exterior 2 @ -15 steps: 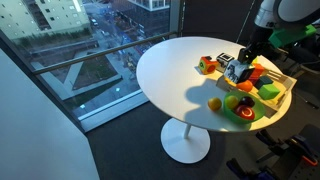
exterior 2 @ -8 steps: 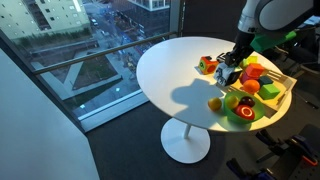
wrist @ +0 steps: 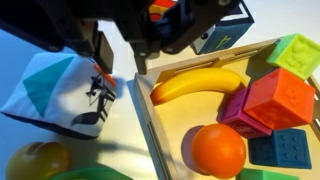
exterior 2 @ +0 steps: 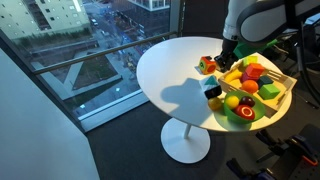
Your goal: Remove the block with black and white checked image on top from the wooden tray and place it on the table
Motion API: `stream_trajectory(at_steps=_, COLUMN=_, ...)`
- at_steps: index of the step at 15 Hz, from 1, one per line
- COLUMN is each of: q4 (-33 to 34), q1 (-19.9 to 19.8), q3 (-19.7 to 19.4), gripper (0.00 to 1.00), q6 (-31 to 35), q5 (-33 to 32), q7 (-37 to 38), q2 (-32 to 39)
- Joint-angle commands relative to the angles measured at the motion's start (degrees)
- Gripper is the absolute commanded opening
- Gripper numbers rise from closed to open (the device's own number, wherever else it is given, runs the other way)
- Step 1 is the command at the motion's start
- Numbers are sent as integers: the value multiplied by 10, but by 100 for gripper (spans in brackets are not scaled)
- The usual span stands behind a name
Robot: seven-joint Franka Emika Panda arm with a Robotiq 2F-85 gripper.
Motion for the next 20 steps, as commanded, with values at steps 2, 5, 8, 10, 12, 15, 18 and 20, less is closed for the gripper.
stream_trajectory(at_steps=2, q4=18, q1=-2, q3=-11, gripper=67, q6=-40, q5=-5, q7=-4, q2=-6)
stream_trajectory(at_steps=5, q4=14, q1=-14, q3=-19, gripper=91, q6=-74, q5=4, q7=-31, q2=-24)
stream_trajectory(at_steps=8, q4=9, q1=-30, q3=-25, gripper=100, q6=-116, q5=6, q7=-65, q2=-43)
stream_trajectory(at_steps=10, q4=6, q1=-41, q3=-28, gripper=100, q6=-146, q5=7, q7=-92, q2=-59)
stream_trajectory(at_steps=12, q4=4, q1=-52, q3=-29, gripper=100, q6=-179, q5=13, q7=-122, q2=-74)
stream_trajectory(at_steps=15, q4=2, q1=-65, q3=-30, gripper=100, q6=-233, q5=30, q7=-178, q2=-106)
stream_trajectory(at_steps=18, q4=3, q1=-72, q3=-30, gripper=100, q6=-286, q5=56, q7=-229, q2=-143)
stream_trajectory(at_steps=20, q4=6, q1=-73, q3=-30, gripper=100, q6=-324, q5=73, q7=-250, q2=-169)
